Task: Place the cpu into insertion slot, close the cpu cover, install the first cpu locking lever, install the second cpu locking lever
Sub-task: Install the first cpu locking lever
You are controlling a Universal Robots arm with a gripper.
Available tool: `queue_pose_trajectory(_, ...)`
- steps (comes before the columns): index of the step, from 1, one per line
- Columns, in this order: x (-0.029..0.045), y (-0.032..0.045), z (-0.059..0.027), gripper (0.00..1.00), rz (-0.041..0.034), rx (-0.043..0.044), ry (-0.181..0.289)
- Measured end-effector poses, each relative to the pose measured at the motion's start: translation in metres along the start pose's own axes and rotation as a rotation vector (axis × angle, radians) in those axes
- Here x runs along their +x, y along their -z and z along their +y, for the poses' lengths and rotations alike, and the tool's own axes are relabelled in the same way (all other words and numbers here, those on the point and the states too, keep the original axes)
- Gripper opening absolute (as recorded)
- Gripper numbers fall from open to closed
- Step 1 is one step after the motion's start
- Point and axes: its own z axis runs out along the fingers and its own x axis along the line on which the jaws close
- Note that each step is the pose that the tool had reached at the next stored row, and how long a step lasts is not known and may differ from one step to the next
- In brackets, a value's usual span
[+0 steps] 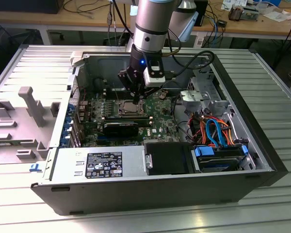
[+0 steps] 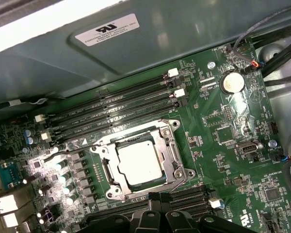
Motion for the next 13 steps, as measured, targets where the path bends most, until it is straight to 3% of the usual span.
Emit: queue_pose_trajectory(13, 0.0, 0.0, 0.0, 0.11, -0.001, 0.0008, 0.009)
